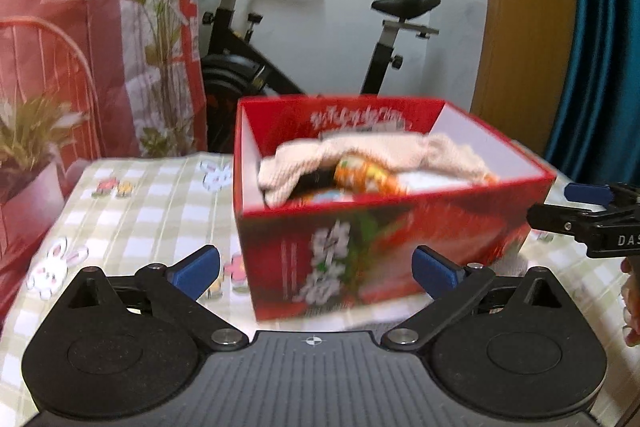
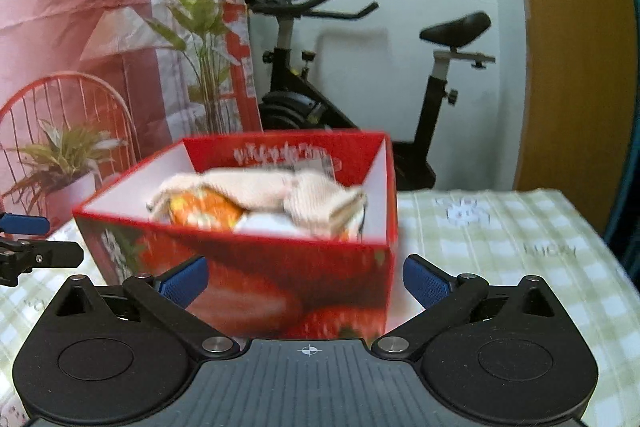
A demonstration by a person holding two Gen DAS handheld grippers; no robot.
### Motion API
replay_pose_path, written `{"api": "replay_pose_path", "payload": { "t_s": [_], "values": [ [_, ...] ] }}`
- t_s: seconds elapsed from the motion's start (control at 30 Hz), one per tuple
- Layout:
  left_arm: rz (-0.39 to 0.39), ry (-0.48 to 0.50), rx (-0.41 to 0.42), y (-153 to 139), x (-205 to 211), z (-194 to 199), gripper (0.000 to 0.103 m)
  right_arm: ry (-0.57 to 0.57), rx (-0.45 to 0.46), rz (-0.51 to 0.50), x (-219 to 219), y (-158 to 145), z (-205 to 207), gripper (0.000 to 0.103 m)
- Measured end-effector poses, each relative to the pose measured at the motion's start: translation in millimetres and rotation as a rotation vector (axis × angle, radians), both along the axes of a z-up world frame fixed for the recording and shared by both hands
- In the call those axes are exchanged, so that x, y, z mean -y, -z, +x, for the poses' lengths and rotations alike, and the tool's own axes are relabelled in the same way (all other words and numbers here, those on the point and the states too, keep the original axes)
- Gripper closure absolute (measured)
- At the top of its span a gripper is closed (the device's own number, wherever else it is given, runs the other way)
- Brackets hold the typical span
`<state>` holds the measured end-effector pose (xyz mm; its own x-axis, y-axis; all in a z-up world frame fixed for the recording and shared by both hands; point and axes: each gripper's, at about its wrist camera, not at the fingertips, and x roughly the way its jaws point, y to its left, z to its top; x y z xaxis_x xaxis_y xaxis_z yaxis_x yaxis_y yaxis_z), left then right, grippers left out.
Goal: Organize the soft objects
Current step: 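Move both tools down to the grey mesh towel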
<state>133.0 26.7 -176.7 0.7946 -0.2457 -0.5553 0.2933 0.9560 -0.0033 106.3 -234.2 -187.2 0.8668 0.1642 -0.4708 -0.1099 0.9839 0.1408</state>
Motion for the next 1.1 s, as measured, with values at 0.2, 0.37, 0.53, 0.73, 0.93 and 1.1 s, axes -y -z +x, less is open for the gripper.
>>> {"api": "replay_pose_path", "payload": {
  "t_s": [0.2, 0.37, 0.53, 0.73, 0.93, 1.1],
  "values": [
    [-0.004, -0.044, -0.089, 34, -5, 7, 0.0, 0.001, -0.073, -0.014, -10, 37, -1, 0.001],
    [0.007, -0.083, -0.146, 55, -11, 13, 0.0, 0.001, -0.128, -0.05, -21, 61, 6, 0.001],
    [0.028, -0.104, -0.179, 68, -15, 17, 0.0, 0.011, -0.182, -0.064, -26, 78, 14, 0.0],
    [-0.021, -0.124, -0.199, 79, -24, 13, 0.0, -0.001, -0.209, -0.089, -32, 84, 18, 0.0],
    [-0.018, -0.126, -0.183, 82, -21, 10, 0.0, -0.007, -0.198, -0.125, -37, 84, 15, 0.0],
    [-0.017, -0.121, -0.183, 82, -20, 11, 0.0, -0.007, -0.218, -0.103, -34, 86, 18, 0.0]
  ]
}}
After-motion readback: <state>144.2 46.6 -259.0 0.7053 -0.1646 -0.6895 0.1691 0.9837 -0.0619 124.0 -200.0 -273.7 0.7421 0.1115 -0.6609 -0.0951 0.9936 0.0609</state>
